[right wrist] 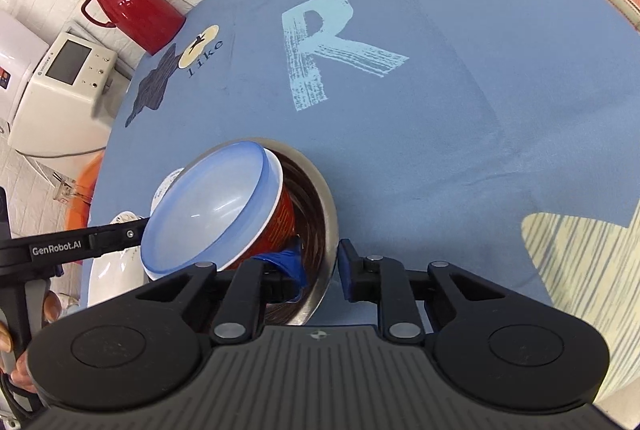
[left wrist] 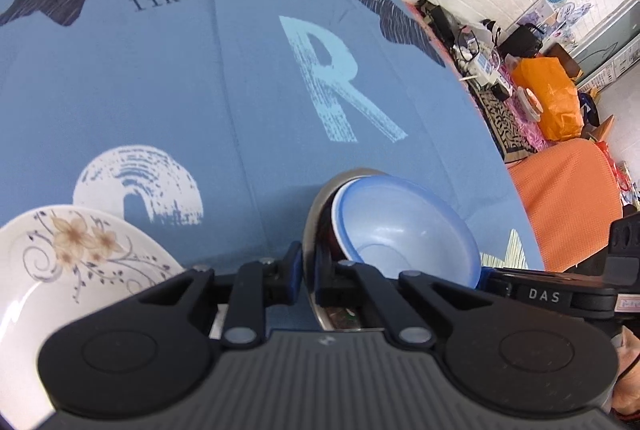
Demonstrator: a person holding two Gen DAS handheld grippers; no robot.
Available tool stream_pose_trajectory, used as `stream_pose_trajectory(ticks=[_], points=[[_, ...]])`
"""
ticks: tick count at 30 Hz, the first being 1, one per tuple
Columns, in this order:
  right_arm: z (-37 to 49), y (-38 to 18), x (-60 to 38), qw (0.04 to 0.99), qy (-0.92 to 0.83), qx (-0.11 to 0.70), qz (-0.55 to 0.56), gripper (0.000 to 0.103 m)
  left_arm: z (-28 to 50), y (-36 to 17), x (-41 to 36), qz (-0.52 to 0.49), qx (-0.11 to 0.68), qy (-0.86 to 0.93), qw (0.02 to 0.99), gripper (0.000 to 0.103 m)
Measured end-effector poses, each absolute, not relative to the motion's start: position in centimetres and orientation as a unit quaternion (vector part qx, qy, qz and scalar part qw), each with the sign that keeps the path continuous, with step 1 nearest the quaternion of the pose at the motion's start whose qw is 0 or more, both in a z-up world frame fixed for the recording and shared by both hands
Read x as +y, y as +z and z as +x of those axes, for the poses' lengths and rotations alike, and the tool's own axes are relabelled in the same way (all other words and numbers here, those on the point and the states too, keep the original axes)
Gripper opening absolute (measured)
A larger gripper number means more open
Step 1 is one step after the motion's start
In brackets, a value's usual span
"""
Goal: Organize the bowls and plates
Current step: 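Lift the nested bowls with both tools and lower them onto the plate stack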
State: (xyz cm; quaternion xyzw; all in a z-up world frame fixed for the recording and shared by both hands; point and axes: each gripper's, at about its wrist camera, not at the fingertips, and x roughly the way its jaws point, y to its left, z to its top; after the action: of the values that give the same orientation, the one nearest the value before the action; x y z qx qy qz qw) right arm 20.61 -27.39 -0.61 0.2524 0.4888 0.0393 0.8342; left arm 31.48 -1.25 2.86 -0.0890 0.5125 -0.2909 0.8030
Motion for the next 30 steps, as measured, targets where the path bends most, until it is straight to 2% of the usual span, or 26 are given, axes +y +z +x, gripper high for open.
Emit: stream_pose_trajectory(ticks=[8, 15, 23, 30], points=[[21.4, -0.4, -26.0, 0.842, 0.053, 0.482, 0.236, 0.003, 31.6, 2.6, 0.4, -0.094, 0.507, -0.278, 0.810, 0.000], [22.6, 2.9, -23.4, 0.859, 0.078, 0.459, 0.214, 0.003, 31.3, 5.1, 3.0, -0.104, 0.484, -0.263, 0.828, 0.000], [24.1, 4.1, -16.7, 0.858, 0.134, 0.464, 0.176, 0.004, 29.1, 7.6, 10.0, -0.117, 0.464, -0.210, 0.853, 0.000], [25.0, 1.8, -9.8, 0.835, 0.185, 0.501, 0.132, 0.004, 26.7, 5.9, 16.7, -0.124, 0.471, -0.148, 0.861, 0.000]])
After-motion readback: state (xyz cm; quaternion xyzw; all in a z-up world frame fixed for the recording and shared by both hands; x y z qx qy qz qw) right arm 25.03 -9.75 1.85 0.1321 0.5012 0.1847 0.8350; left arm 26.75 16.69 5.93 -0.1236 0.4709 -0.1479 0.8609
